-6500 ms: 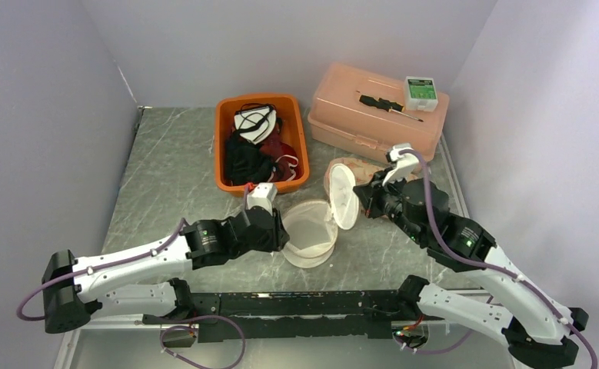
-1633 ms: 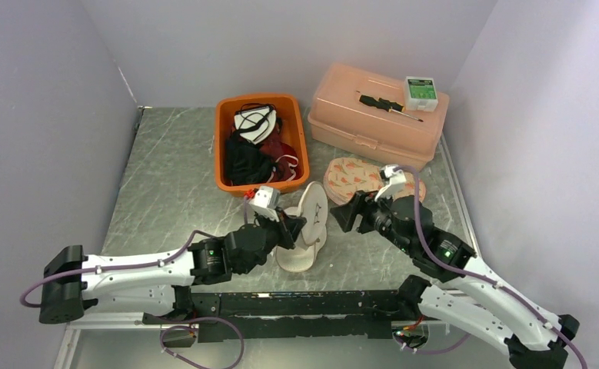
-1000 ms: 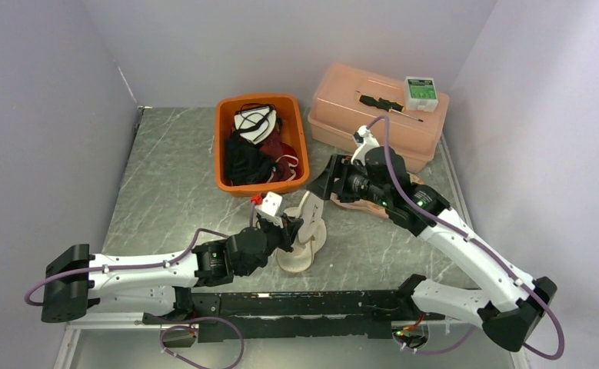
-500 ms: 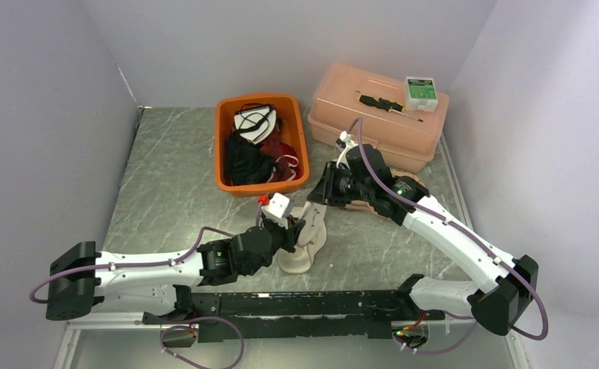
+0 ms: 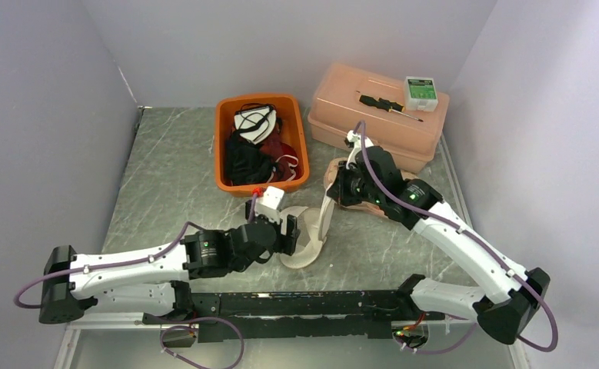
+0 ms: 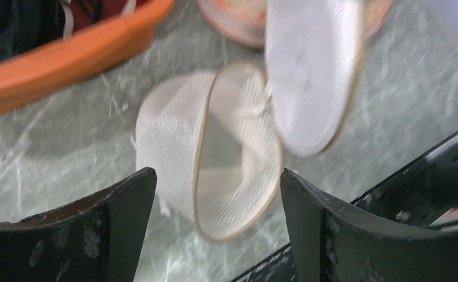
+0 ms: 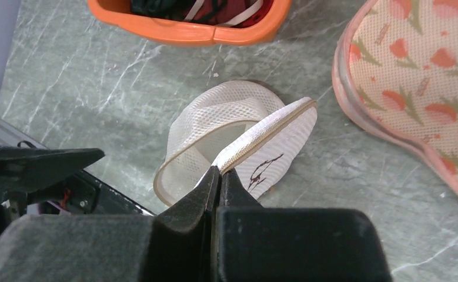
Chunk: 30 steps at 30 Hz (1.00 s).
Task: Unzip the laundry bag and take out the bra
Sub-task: Close the laundry bag at the center of the board.
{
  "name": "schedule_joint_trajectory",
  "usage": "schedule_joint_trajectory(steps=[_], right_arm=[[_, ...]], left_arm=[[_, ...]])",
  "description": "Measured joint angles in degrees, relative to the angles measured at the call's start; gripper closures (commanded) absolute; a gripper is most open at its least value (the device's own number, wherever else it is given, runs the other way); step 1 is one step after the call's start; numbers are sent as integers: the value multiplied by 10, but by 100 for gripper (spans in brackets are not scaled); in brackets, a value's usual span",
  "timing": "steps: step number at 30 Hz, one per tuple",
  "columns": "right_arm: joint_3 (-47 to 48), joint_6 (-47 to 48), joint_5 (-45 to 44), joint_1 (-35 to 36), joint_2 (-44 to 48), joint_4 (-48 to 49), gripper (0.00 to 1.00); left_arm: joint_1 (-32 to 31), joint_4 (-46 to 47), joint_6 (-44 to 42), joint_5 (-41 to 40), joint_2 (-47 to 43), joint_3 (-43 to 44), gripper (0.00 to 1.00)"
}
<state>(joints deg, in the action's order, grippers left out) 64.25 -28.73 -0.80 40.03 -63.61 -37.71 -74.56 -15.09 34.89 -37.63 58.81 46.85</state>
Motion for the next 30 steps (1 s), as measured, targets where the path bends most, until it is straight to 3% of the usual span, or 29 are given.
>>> schedule_joint_trajectory(steps=[5, 11, 13, 17, 19, 25, 30], right_arm=[[0, 46, 0, 0, 33, -1, 100], [-4, 78, 15, 0, 82, -9, 100], [-6, 84, 19, -1, 96, -14, 100], [-7, 97, 26, -1, 112, -28, 100], [-7, 105, 25, -1, 117, -35, 100], [1, 137, 21, 1, 123, -61, 100], [36, 151, -33, 38, 99, -94, 100]], left_arm=[[3, -95, 14, 43, 42, 0, 18], [47, -136, 21, 106, 121, 1, 25], [65, -133, 20, 127, 125, 1, 38], [95, -116, 22, 156, 126, 1, 83], [105, -117, 26, 166, 126, 1, 97], [130, -132, 46, 198, 126, 16, 97], [159, -139, 80, 231, 113, 54, 97]])
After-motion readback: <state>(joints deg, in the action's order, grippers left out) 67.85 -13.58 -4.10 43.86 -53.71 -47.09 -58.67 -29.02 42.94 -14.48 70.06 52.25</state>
